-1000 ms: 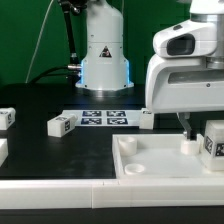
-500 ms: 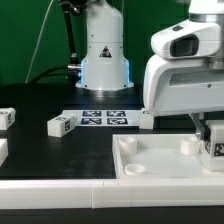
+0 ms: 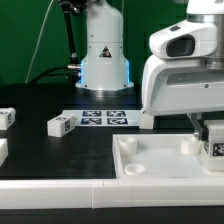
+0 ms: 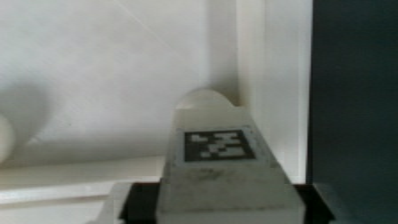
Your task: Assemble one leg
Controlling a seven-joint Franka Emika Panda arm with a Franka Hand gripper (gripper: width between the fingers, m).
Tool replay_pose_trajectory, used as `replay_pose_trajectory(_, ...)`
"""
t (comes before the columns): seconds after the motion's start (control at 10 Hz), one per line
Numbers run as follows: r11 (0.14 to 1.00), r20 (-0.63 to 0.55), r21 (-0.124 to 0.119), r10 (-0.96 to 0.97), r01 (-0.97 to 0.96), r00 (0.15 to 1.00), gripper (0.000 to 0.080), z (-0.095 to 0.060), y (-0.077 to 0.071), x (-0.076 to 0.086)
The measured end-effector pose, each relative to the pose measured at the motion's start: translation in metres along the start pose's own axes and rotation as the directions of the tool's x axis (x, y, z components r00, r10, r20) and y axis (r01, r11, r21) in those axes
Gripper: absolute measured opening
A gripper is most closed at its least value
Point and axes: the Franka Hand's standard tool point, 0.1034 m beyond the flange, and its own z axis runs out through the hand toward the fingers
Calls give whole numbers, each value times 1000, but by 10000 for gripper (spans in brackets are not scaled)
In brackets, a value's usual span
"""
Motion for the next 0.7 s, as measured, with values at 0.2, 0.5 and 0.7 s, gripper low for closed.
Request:
replay_pose_trajectory(0.2,978,-4,3,208,-208,978,293,1,-1,0)
replay_pose_trajectory(0.5,884,-4,6,468,-468,884,293,1,-1,0)
replay_pose_trajectory(0.7,769,-6,9,639,-639,769,293,2,-2,-1)
